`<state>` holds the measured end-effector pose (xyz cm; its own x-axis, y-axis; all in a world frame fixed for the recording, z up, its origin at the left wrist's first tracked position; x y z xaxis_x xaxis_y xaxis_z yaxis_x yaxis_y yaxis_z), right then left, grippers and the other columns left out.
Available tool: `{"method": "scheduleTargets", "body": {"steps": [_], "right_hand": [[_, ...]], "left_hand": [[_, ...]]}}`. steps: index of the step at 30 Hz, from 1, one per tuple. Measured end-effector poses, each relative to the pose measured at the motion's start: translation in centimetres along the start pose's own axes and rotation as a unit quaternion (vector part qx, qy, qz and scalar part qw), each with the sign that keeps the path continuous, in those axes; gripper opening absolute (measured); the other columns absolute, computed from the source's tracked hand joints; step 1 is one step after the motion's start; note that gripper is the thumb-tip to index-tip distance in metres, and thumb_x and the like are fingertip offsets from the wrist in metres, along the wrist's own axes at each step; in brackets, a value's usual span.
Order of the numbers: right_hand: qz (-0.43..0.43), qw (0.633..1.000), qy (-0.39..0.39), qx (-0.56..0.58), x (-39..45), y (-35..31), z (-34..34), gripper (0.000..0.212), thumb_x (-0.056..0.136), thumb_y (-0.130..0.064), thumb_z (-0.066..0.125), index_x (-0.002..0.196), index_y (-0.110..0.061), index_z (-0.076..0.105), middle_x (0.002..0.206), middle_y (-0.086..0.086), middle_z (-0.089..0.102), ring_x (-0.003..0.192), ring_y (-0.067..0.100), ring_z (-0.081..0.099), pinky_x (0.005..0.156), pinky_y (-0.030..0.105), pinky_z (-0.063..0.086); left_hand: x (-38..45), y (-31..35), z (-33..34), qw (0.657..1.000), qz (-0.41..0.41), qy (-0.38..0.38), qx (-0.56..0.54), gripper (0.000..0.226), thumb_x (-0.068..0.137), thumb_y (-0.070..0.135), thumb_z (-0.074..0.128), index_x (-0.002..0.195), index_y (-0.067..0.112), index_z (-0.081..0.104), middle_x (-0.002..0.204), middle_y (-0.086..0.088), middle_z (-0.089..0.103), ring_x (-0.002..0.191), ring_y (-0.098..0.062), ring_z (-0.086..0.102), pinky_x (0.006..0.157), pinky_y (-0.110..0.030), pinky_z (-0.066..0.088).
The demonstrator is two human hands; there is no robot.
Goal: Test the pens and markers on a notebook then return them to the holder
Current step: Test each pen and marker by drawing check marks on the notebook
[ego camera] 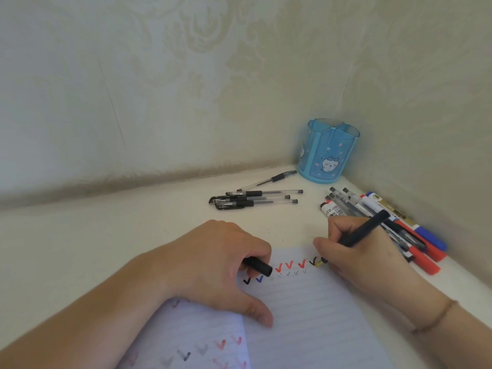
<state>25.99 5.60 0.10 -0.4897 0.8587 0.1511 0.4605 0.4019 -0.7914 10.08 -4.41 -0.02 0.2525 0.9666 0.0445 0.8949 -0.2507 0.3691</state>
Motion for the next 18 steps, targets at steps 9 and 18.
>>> {"method": "scheduleTargets", "body": {"steps": [9, 18], "right_hand": [[-0.092, 0.938, -0.078, 0.324, -1.8, -3.4, 0.2, 0.032, 0.059, -0.042, 0.081, 0.073, -0.014, 0.074, 0.062, 0.01, 0.068, 0.049, 0.02, 0.054, 0.043, 0.022, 0.036], [-0.082, 0.946, -0.087, 0.303, -1.8, -3.5, 1.1, 0.005, 0.074, -0.018, 0.066, 0.076, -0.02, 0.071, 0.07, 0.02, 0.072, 0.052, 0.026, 0.061, 0.041, 0.024, 0.034]], "left_hand": [[0.4, -0.3, -1.7, 0.989, 0.038, 0.136, -0.046, 0.017, 0.096, 0.043, 0.044, 0.1, 0.031, 0.056, 0.074, 0.018, 0.053, 0.068, 0.0, 0.049, 0.061, -0.019, 0.036], [0.4, 0.3, -1.9, 0.979, 0.09, 0.179, -0.049, 0.021, 0.096, 0.042, 0.049, 0.103, 0.027, 0.062, 0.079, 0.012, 0.059, 0.067, -0.001, 0.049, 0.06, -0.016, 0.037]]}}
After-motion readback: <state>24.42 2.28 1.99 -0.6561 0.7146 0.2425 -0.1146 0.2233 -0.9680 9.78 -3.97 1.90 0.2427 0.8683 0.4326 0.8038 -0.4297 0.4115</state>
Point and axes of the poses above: each hand's wrist, its own x-axis towards the middle knuckle, its own z-axis out of the palm, y = z × x, the point moved 7 cm from there along x, towards the middle knuckle
